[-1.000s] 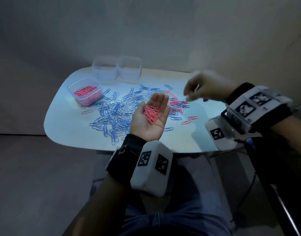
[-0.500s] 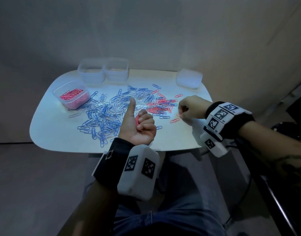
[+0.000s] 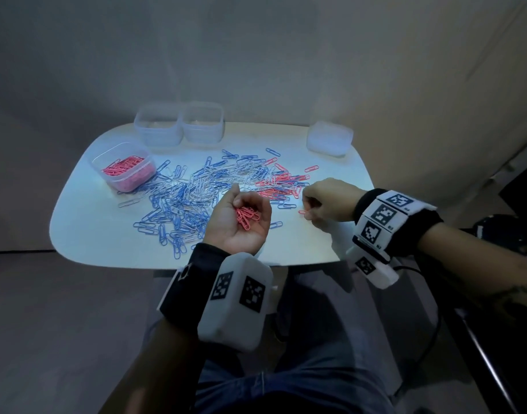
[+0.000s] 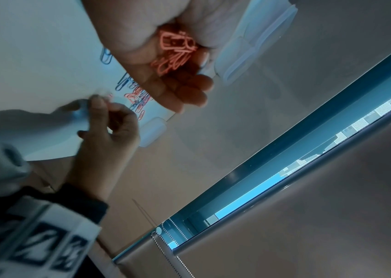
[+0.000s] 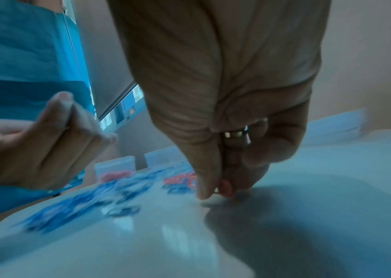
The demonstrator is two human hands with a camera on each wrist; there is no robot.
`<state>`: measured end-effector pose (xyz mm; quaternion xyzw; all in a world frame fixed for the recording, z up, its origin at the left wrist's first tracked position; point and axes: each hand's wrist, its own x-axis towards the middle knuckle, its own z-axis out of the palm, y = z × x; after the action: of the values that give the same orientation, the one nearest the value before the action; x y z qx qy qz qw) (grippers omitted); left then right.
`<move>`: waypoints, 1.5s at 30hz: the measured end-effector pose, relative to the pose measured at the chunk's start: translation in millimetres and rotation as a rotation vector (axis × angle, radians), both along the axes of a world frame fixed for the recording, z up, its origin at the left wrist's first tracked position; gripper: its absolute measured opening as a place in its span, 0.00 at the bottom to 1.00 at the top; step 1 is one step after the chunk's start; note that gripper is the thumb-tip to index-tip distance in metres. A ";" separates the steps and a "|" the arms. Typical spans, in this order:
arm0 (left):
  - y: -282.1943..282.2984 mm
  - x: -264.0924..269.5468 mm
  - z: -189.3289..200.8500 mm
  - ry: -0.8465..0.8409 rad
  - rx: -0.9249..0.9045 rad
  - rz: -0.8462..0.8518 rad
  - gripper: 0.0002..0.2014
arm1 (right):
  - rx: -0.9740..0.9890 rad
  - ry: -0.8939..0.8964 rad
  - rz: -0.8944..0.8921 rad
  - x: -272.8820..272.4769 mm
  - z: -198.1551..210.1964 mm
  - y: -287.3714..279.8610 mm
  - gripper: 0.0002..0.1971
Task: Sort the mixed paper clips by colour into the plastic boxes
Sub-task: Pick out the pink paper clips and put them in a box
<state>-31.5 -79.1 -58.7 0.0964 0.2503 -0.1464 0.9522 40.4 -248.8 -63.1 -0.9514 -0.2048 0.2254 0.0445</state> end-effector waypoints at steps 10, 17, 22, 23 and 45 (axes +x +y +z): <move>0.1 2.1 0.3 -0.064 0.124 -0.130 0.25 | -0.092 -0.222 -0.045 72.0 12.3 5.2 0.14; 2.9 4.5 -4.5 -0.047 0.060 -0.093 0.33 | -0.068 -0.169 -0.112 76.9 3.7 1.9 0.09; 3.2 8.9 -10.2 -0.122 0.169 -0.150 0.33 | -0.059 -0.168 -0.126 74.0 2.0 1.7 0.10; 4.4 10.5 -10.0 -0.134 0.171 -0.150 0.32 | -0.048 -0.179 -0.133 73.6 1.7 1.2 0.09; 79.4 32.2 -10.1 -0.086 -0.178 0.201 0.24 | -0.011 -0.158 -0.123 55.2 1.9 14.7 0.08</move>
<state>0.7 0.3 -68.8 -0.0080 0.2037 -0.0674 0.9767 95.6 -234.1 -61.2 -0.9772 -0.1476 0.1478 0.0370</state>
